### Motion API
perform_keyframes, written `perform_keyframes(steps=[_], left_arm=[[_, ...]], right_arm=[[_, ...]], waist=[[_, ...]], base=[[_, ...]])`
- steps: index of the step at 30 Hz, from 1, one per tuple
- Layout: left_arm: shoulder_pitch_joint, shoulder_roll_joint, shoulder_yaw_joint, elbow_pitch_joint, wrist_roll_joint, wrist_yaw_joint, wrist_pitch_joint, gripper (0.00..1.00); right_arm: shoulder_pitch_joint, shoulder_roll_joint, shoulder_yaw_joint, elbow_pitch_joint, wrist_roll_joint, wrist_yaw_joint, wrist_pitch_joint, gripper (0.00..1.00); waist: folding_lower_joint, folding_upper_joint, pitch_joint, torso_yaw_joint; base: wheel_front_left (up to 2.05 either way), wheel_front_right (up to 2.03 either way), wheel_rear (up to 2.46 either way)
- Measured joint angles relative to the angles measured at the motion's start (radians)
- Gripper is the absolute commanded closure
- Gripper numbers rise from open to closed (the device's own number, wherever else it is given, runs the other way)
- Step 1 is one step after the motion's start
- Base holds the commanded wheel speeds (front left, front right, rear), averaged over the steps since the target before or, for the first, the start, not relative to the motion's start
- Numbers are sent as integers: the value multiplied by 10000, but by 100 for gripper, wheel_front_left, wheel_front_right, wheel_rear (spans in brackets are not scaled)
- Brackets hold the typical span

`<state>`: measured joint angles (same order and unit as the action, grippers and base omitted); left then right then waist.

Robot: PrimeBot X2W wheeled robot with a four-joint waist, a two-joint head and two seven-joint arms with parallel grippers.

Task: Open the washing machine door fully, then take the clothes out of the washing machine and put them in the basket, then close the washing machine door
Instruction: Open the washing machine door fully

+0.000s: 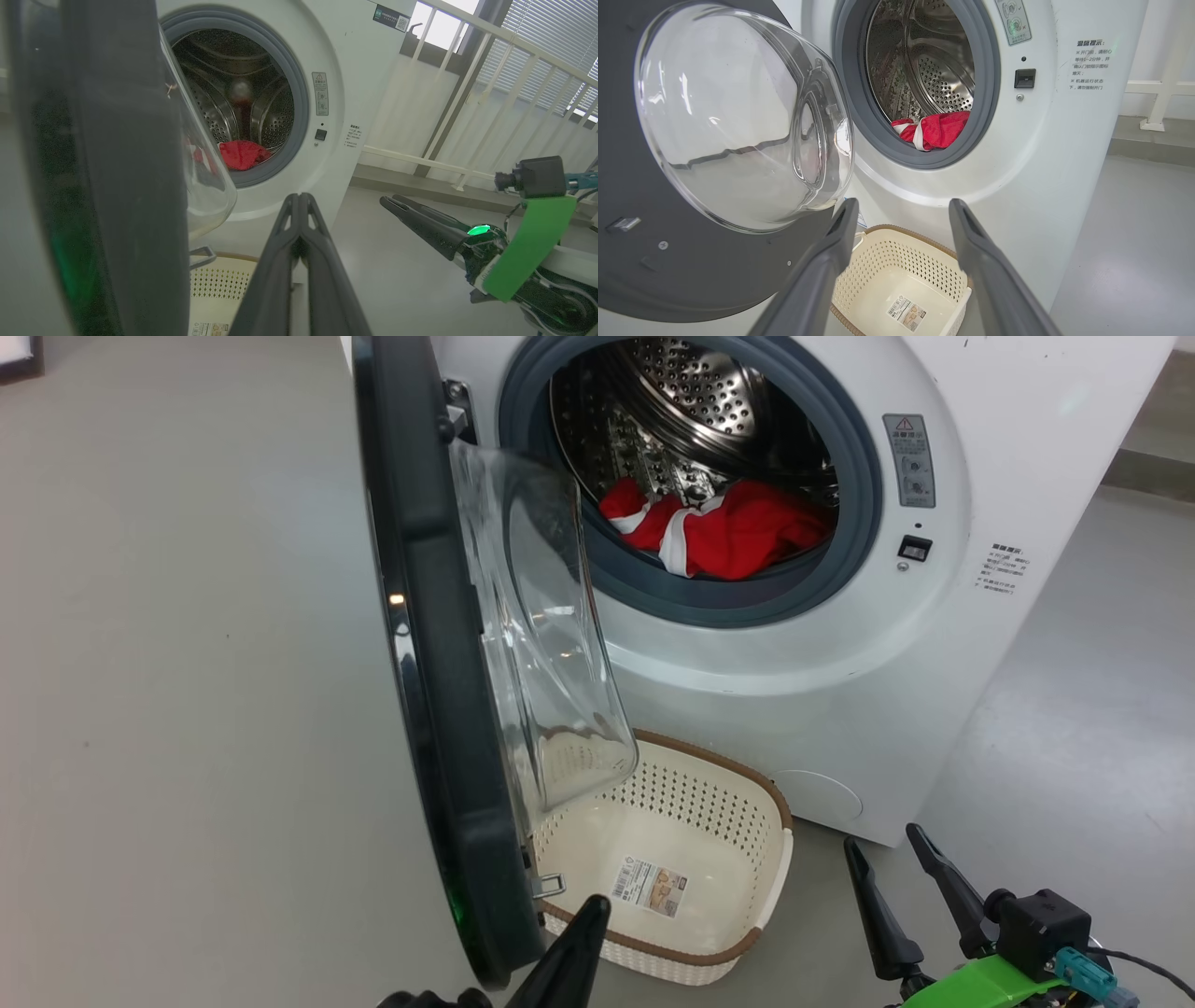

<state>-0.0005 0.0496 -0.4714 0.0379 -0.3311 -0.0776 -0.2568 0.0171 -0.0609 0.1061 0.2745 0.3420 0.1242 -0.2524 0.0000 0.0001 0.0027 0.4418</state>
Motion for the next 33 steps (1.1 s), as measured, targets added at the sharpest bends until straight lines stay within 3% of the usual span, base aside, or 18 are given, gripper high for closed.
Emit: perform_keyframes(steps=[7,19,33], left_arm=[[-329,-4,280,1030,-428,353,0,100],[-421,-71,1081,1379,-449,445,0,100],[-342,59,3672,1327,234,537,0,100]], right_arm=[[-14,-4,-15,-6,0,0,0,0],[-15,-2,-15,-23,0,0,0,0],[-27,-86,-23,-84,-2,0,0,0]], waist=[[0,0,88,-4],[0,0,81,56],[0,0,329,123]], base=[[0,0,0],[0,0,0],[0,0,0]])
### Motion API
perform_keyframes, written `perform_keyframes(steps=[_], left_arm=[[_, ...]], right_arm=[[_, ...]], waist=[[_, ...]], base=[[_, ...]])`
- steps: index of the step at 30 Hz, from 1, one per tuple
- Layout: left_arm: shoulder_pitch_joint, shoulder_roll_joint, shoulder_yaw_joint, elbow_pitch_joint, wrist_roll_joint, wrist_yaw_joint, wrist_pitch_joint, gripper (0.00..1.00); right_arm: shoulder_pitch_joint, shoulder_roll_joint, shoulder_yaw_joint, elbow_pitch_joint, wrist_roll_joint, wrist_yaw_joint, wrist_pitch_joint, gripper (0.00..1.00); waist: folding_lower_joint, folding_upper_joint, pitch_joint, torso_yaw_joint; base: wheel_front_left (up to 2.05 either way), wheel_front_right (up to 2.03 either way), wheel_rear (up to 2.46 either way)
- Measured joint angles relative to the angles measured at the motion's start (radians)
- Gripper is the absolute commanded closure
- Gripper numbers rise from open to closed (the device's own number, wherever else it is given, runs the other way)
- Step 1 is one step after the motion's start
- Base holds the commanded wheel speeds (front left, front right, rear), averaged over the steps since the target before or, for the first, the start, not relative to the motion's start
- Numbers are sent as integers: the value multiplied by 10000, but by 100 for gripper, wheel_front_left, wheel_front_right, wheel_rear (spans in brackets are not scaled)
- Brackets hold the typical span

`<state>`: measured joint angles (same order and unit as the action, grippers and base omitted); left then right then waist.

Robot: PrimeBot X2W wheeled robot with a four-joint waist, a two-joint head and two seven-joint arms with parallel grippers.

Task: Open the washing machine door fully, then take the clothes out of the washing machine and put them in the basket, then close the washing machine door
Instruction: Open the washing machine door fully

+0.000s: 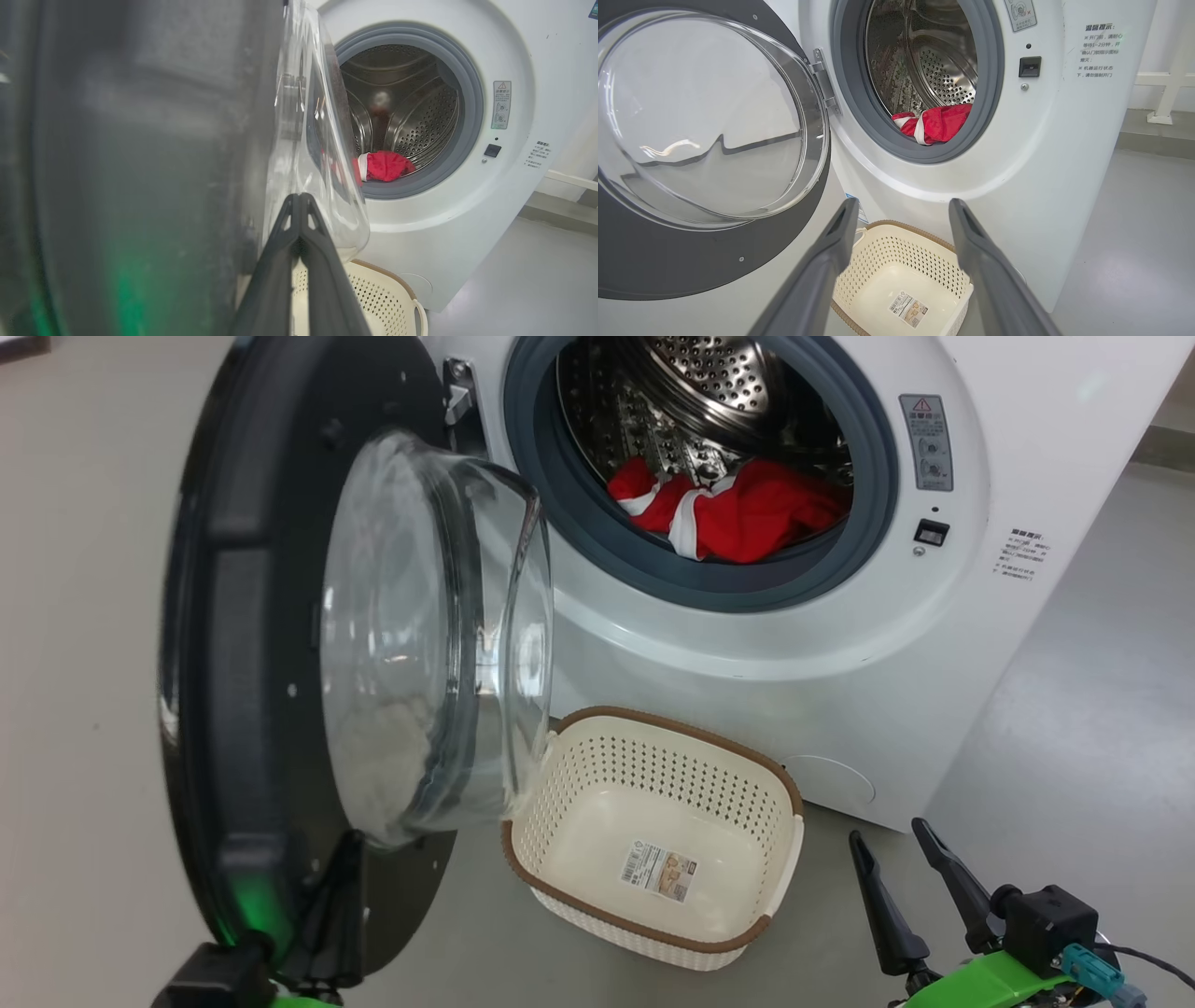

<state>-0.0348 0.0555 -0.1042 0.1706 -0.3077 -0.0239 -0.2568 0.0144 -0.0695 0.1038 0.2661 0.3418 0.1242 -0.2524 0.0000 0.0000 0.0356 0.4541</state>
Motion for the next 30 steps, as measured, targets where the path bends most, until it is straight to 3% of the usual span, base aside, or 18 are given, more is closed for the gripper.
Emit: perform_keyframes(steps=[22,30], left_arm=[[-1061,468,3517,938,476,127,0,100],[-1869,842,4780,1885,773,-184,-2,100]], right_arm=[[-476,-476,46,-90,-4,0,0,0],[-642,-552,90,-144,-23,0,0,0]], waist=[[0,0,826,-124],[0,0,1071,-223]], base=[[0,0,0],[0,0,0]])
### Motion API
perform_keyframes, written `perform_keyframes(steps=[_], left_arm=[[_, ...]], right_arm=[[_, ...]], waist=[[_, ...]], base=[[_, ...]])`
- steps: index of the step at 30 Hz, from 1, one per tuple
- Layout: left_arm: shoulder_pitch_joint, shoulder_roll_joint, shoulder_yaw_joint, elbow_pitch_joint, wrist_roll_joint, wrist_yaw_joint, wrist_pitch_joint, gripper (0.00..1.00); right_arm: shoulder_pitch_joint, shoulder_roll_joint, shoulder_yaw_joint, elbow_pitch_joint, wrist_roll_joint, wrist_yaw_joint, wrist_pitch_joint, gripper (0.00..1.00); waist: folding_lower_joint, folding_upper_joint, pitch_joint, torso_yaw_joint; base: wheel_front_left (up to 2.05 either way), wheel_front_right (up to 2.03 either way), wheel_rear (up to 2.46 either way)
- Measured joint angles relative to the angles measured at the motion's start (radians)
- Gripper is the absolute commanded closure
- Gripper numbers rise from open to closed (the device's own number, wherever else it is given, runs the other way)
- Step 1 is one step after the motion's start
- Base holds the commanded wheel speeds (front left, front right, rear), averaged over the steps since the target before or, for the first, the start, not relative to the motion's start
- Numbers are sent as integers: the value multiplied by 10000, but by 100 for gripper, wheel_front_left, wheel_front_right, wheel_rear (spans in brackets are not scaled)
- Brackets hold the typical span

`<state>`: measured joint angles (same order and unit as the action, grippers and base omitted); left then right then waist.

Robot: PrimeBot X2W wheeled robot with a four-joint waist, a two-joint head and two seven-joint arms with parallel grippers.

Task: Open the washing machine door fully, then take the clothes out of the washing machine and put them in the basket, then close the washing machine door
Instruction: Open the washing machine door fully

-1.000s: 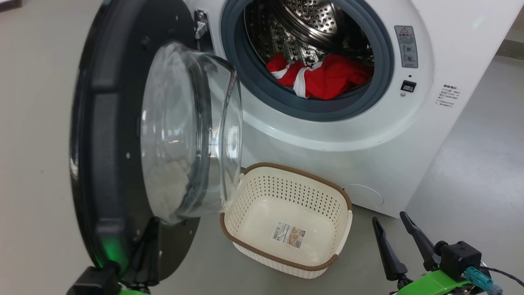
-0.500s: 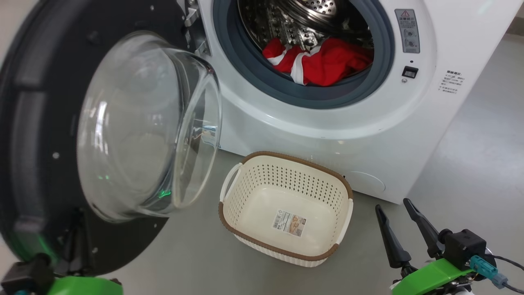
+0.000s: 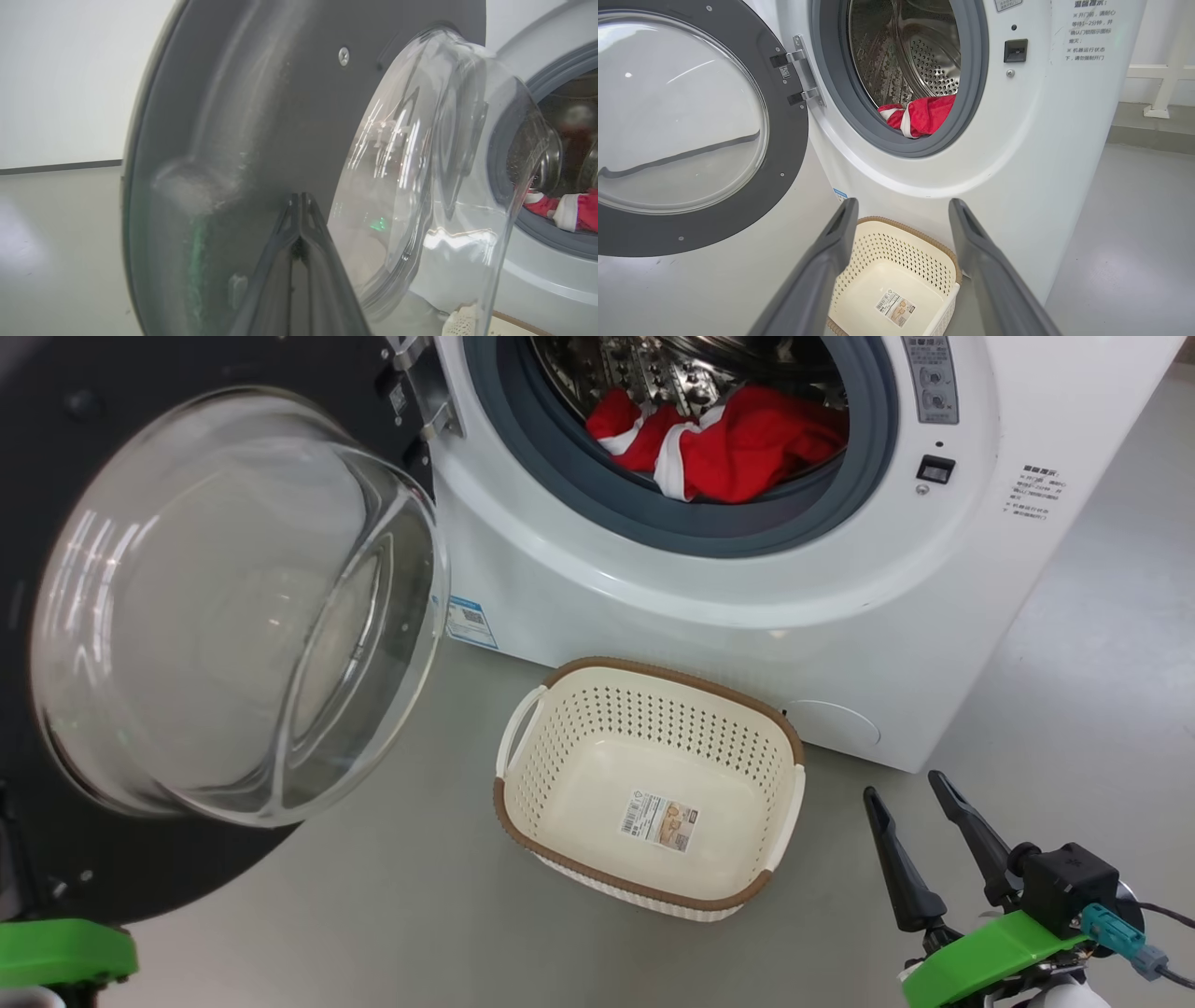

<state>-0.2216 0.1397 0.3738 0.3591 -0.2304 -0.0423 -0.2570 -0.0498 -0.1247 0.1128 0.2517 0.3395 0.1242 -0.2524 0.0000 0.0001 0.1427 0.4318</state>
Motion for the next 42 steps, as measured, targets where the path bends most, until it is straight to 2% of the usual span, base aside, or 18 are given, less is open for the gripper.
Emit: perform_keyframes(steps=[12,21,23,33,39,40,41,42], left_arm=[[-1323,376,1118,1292,523,-274,0,100],[-1955,683,1603,2077,1026,-412,-2,100],[-2026,700,1722,2234,1064,-552,-2,100],[-2136,681,1756,2591,1248,-807,-2,100],[-1852,458,1601,2194,1248,-817,0,100],[-1754,366,1567,2080,1235,-817,0,73],[-1625,291,1484,1952,1214,-819,0,73],[-1494,213,1386,1816,1133,-826,0,60]], right_arm=[[-204,-36,25,-121,-61,0,-2,0],[-227,-75,54,-161,-71,0,-2,0],[-228,-79,52,-161,-71,0,-2,0],[-228,-46,50,-153,-71,0,-2,0],[-225,15,54,-140,-71,0,0,0],[-225,25,54,-136,-71,0,0,0],[-222,42,56,-132,-71,0,-2,0],[-221,54,61,-127,-71,0,-2,0]], waist=[[0,0,343,-42],[0,0,615,-192],[0,0,629,-219],[0,0,406,-199],[0,0,173,-168],[0,-1,134,-163],[0,-1,94,-159],[0,0,54,-158]], base=[[0,0,0],[0,0,0],[0,0,0],[0,0,0],[0,0,0],[0,0,0],[0,0,0],[0,0,0]])
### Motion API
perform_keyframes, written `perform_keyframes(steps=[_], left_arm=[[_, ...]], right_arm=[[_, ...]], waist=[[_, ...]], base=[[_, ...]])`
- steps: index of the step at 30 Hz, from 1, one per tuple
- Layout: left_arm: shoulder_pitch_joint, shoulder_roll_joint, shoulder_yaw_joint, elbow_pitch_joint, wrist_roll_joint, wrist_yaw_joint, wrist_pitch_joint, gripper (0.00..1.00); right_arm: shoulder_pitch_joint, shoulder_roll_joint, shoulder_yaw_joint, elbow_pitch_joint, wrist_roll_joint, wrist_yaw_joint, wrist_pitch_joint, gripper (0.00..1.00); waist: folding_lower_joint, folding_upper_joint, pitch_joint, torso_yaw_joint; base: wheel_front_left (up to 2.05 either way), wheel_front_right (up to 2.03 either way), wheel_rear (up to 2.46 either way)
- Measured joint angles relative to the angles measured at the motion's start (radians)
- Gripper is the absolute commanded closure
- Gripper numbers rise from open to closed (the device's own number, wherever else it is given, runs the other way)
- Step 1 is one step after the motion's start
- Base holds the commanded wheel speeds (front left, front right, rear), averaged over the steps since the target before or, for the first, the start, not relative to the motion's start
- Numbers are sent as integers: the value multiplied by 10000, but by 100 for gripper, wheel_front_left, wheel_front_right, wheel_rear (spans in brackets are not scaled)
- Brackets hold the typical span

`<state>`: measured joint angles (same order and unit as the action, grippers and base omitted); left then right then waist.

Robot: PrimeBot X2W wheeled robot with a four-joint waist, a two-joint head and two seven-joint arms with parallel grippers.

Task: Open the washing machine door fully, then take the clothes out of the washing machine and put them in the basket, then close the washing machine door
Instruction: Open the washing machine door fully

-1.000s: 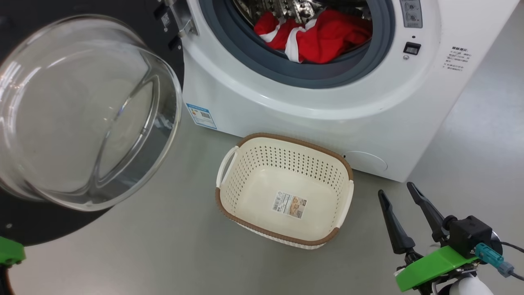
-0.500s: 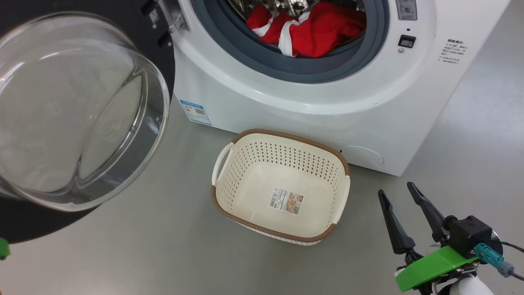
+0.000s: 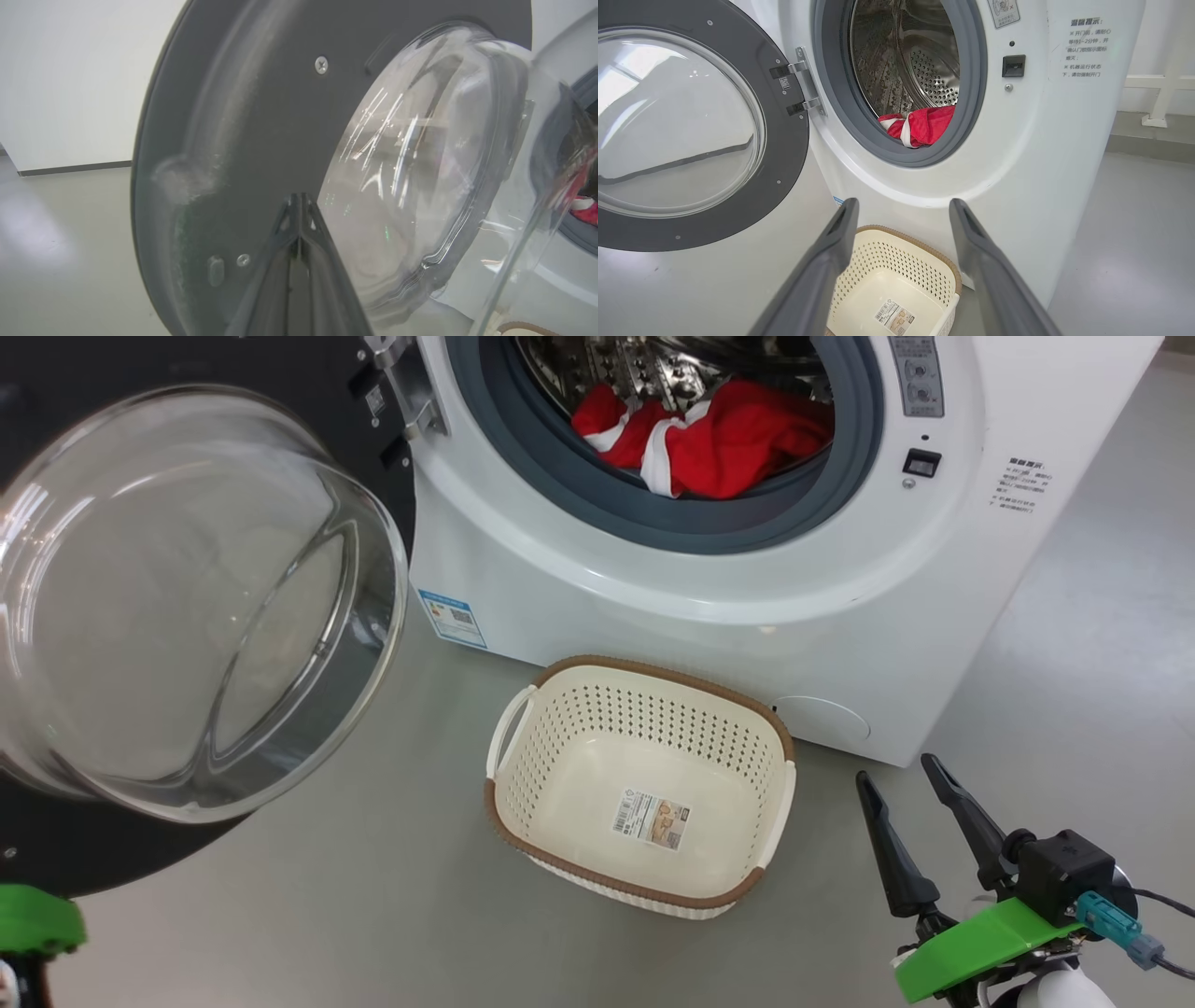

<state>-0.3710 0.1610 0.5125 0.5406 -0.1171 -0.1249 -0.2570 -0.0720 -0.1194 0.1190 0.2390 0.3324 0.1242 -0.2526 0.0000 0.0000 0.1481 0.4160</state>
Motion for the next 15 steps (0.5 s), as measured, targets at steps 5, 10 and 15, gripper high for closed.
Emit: perform_keyframes(steps=[5,10,15], left_arm=[[719,-215,-675,-746,-347,-2,0,5],[1332,-303,-1248,-1522,-652,-4,0,0],[1913,-529,-1987,-2197,-955,-4,0,0]], right_arm=[[12,58,-2,6,0,0,2,0],[37,102,-75,-4,2,0,2,0],[53,209,-155,-50,2,0,0,0]], waist=[[0,1,-164,-25],[0,0,-270,-105],[0,0,-354,-287]], base=[[0,0,0],[0,0,0],[0,0,0]])
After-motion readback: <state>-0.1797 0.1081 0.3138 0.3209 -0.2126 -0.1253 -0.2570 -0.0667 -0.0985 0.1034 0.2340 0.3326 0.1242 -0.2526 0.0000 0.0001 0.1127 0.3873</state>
